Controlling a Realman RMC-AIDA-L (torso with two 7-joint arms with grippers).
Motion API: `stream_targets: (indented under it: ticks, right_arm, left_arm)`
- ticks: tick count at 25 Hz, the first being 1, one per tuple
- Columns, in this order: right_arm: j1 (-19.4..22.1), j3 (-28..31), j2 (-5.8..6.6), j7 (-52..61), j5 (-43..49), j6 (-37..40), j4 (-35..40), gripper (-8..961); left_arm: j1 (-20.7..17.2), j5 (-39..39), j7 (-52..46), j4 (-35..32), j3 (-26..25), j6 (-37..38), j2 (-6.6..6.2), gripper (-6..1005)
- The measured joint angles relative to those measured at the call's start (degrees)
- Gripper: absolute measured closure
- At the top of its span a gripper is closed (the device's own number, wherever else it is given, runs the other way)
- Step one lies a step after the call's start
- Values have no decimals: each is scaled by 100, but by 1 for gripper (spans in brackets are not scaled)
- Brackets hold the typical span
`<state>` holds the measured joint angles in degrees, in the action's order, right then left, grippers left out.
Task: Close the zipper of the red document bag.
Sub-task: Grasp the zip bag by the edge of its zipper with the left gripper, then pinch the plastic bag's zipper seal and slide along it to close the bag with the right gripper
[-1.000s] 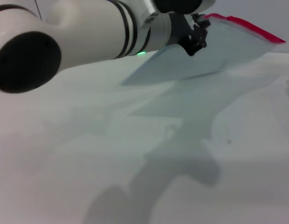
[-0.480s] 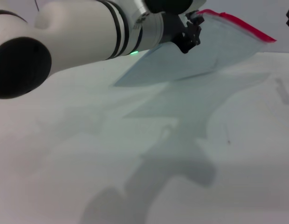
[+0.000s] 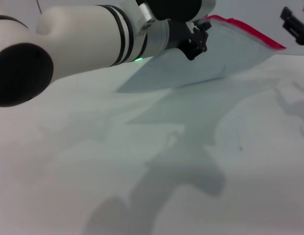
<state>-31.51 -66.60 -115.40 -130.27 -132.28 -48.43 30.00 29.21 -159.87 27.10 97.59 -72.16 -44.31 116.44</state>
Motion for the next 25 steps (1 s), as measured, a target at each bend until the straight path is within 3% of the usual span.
stream_targets:
  ticks: [7,15,25]
  right_arm:
    - [11,224,74,933,1502,-487,499,307]
    - [-6,633,88,1283,2552,-889,828,307]
    - [92,1075,1,1608,3533,-1330,1426,308]
  left_arm:
    - [-3,0,84,-4,35,-20,3,942]
    - [-3,18,359,-4,68,-4,8,942]
    - [-42,4,414,-16,75,2,10,943]
